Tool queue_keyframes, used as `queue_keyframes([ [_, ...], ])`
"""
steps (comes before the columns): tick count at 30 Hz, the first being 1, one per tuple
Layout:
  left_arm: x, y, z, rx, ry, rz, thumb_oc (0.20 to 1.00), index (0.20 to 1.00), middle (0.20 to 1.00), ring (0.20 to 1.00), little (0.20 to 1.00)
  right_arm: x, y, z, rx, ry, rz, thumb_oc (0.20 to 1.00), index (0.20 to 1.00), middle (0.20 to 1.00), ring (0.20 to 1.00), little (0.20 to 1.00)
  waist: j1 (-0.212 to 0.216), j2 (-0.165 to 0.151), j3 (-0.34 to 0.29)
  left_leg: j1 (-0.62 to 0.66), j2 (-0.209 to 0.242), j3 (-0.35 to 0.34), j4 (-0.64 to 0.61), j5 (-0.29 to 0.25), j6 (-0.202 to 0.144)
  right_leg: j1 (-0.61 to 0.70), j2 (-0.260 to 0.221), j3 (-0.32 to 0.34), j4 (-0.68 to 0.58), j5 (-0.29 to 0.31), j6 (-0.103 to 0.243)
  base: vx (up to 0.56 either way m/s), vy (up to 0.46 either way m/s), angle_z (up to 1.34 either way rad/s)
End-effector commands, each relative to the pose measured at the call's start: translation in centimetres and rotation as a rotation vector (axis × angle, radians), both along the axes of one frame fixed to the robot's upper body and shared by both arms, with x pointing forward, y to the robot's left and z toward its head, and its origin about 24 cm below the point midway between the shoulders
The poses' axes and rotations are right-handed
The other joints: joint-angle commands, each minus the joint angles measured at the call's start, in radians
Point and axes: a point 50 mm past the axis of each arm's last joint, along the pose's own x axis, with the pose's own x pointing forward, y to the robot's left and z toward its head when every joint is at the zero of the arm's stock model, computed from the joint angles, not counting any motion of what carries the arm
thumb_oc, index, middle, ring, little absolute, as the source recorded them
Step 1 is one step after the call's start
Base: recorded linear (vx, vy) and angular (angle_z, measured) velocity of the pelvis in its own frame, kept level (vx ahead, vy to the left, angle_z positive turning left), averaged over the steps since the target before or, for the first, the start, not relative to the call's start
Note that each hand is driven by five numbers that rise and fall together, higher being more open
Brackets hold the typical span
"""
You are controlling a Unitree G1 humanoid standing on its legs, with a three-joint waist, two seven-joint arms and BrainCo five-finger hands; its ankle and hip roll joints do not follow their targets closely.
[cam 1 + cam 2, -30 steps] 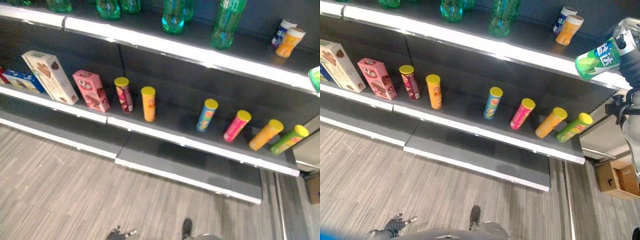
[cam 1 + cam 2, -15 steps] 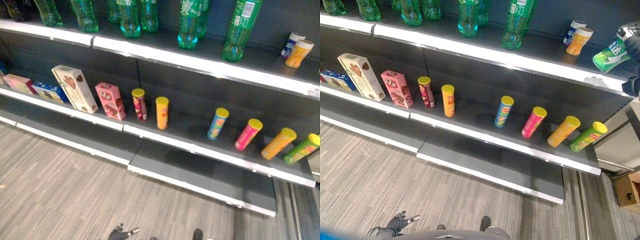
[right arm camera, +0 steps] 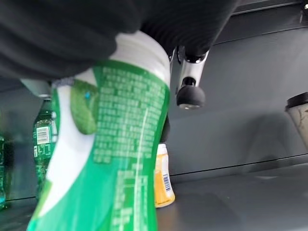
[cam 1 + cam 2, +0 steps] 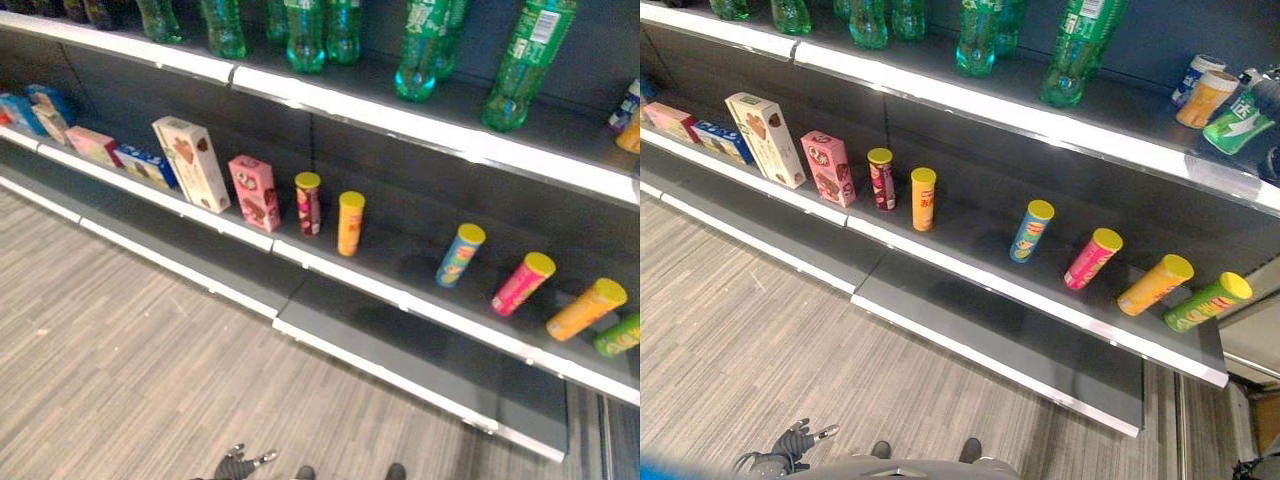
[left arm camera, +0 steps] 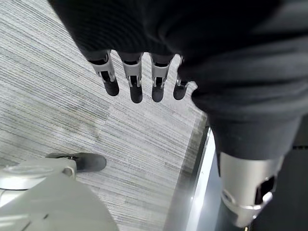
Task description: Put the goods on the table back onto the shelves and tidy them up.
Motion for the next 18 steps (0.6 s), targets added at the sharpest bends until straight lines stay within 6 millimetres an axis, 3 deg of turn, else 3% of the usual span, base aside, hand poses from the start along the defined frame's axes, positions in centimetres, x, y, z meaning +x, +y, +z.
queue_keyframes([
  [1,1.7,2.1,1.1,0.07,-0.055,0.007,1.0,1.0,1.0,1.0,1.0,-1.2,-0.7,3.7,-0.1,-0.093,-0.084,0.2,0.2,0.2,0.2,0.2,0.008,-0.053,0.008,0.021,0.002,0.027,-0.003,-0.061,-0.063,0.066,0.034,-0.004,0.017,-0.202,0.001,0.02,-0.074,0.07],
  [12,1.2,2.1,0.9,0.073,-0.033,0.02,1.0,1.0,1.0,1.0,1.0,-1.6,-2.4,2.4,-0.102,-0.038,-0.194,0.2,0.2,0.2,0.2,0.2,0.009,-0.044,0.017,0.003,0.01,0.012,-0.003,-0.043,-0.084,0.072,0.041,-0.044,0.017,-0.22,-0.013,0.01,-0.069,0.15],
  [18,1.1,2.2,0.9,0.075,-0.033,0.02,1.0,1.0,1.0,1.0,1.0,-0.9,-1.9,2.0,-0.101,-0.033,-0.184,0.2,0.2,0.2,0.2,0.2,0.012,-0.04,0.019,0.006,0.012,0.012,-0.003,-0.039,-0.088,0.074,0.045,-0.047,0.017,-0.225,-0.016,0.02,-0.049,0.01],
])
